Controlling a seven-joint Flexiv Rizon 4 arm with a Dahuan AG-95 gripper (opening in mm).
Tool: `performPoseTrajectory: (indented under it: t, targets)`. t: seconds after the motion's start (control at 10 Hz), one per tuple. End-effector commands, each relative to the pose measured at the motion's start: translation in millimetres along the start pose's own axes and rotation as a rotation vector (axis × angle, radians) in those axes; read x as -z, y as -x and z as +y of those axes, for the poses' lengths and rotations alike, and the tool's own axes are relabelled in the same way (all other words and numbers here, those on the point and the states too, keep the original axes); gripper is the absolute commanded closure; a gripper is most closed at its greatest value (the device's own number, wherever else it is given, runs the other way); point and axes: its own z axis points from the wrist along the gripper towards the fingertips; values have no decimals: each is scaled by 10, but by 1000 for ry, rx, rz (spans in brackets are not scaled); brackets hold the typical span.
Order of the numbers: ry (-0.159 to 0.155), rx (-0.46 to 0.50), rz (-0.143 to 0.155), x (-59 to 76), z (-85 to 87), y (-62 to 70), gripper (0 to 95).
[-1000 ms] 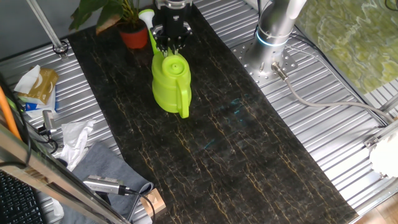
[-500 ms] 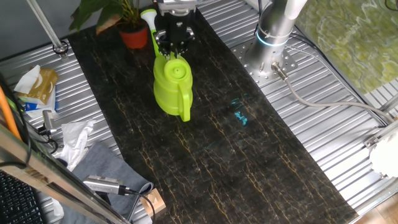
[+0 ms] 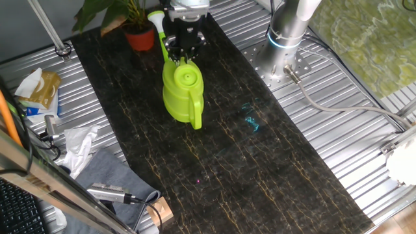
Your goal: Water the plant
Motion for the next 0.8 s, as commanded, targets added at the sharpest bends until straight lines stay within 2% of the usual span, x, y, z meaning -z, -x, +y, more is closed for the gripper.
performPoseTrajectory:
  t: [0.1,0.8]
  targets:
    - [16,12,21,-1,6,33,950]
    - [20,-6,33,-50,14,174,950]
